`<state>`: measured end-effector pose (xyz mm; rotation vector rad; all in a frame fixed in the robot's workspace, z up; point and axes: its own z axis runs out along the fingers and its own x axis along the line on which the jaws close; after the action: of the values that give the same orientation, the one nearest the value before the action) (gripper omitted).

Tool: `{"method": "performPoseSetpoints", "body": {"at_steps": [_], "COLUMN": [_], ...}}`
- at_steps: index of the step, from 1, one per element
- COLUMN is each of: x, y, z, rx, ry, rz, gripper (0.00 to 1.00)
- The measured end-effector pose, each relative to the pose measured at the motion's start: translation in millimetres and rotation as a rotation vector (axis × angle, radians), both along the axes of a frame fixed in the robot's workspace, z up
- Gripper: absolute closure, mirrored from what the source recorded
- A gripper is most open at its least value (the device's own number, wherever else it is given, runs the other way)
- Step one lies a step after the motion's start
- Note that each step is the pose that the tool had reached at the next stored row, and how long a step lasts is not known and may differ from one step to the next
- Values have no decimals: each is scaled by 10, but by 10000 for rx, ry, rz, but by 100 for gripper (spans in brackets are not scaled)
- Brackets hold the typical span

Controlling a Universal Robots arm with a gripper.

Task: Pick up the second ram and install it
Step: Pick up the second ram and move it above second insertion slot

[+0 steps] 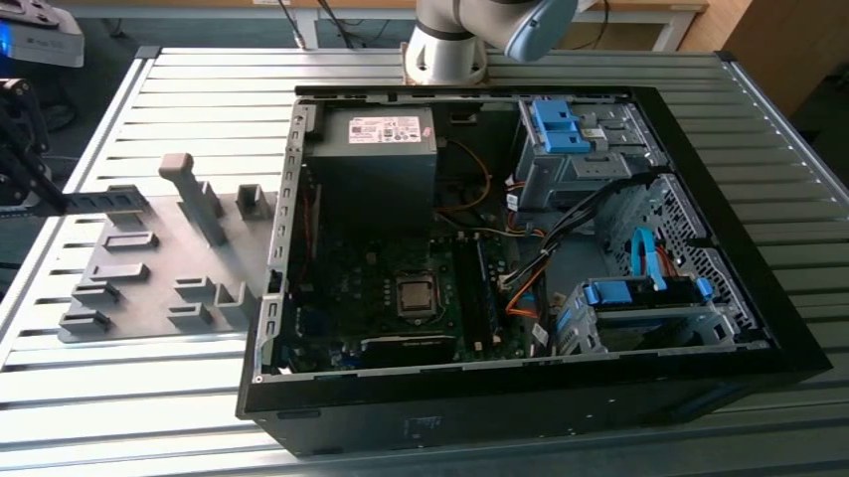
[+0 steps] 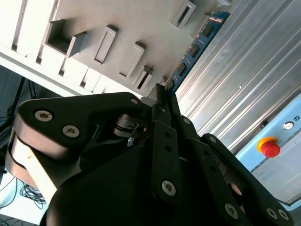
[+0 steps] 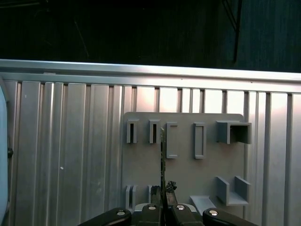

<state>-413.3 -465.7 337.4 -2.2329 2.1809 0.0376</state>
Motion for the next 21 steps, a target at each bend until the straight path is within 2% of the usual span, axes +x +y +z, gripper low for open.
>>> {"method": "performPoseSetpoints", "body": {"at_steps": [21], "x": [0], "y": [0], "z": [62], "rx": [0], "ry": [-1], "rz": [0], "gripper": [86]}}
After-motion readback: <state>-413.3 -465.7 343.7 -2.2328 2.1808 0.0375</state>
